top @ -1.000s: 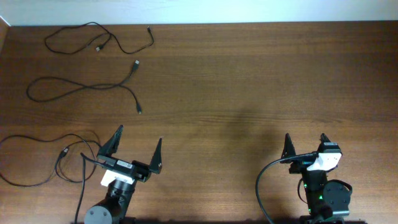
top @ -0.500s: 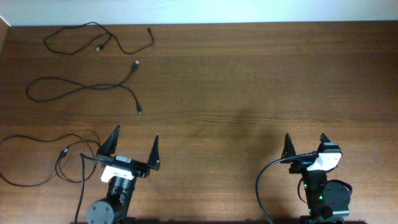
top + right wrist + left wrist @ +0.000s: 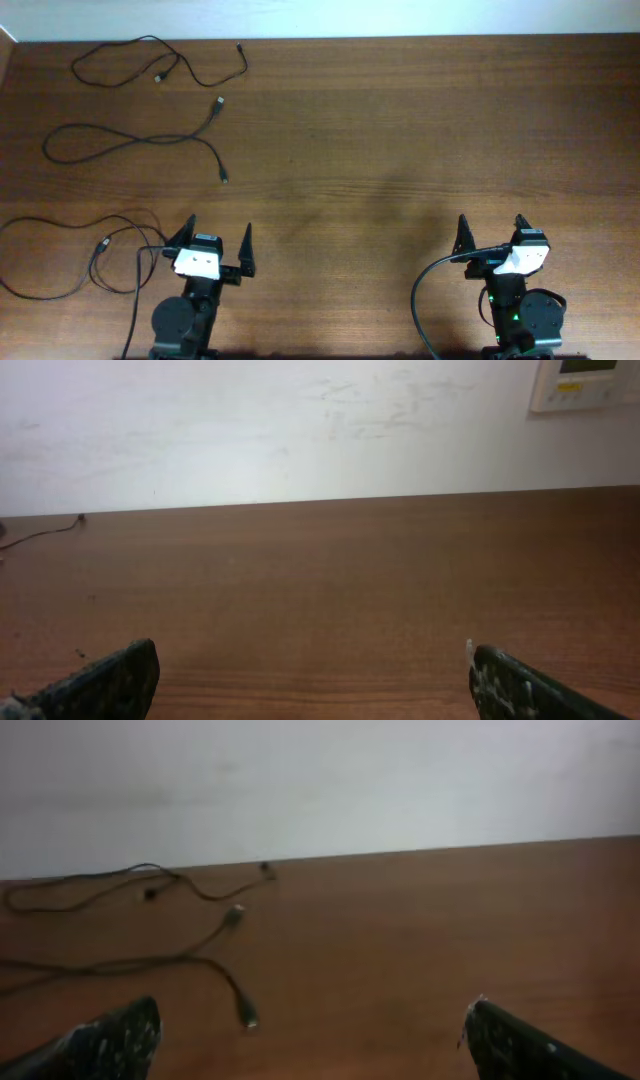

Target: Untangle cables

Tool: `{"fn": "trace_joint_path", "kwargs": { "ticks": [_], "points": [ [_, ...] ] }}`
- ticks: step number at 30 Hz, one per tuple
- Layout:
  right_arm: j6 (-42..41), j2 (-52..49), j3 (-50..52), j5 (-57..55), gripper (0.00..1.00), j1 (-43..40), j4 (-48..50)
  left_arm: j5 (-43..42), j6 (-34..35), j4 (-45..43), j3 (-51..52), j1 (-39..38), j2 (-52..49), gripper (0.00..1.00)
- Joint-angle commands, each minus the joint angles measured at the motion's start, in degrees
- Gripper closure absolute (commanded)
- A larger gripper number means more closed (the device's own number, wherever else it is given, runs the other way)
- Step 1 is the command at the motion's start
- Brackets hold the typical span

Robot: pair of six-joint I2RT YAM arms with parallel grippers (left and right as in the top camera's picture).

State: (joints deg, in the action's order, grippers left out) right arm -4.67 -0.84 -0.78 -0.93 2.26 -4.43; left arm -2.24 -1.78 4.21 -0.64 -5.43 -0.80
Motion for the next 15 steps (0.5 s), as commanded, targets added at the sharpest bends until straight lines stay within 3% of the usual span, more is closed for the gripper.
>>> {"fn": "trace_joint_path", "kwargs": {
  "ticks": [1, 15],
  "points": [
    [0.0, 0.5, 0.5, 0.3, 0.02, -0.4, -0.2, 2.3, -0.7, 0.5, 0.2, 0.3, 0.5, 0.01],
    [0.0, 0.5, 0.5, 0.3, 0.01, -0.4, -0.2, 2.5, -1.1, 0.6, 0.2, 0.5, 0.5, 0.01]
  ]
}}
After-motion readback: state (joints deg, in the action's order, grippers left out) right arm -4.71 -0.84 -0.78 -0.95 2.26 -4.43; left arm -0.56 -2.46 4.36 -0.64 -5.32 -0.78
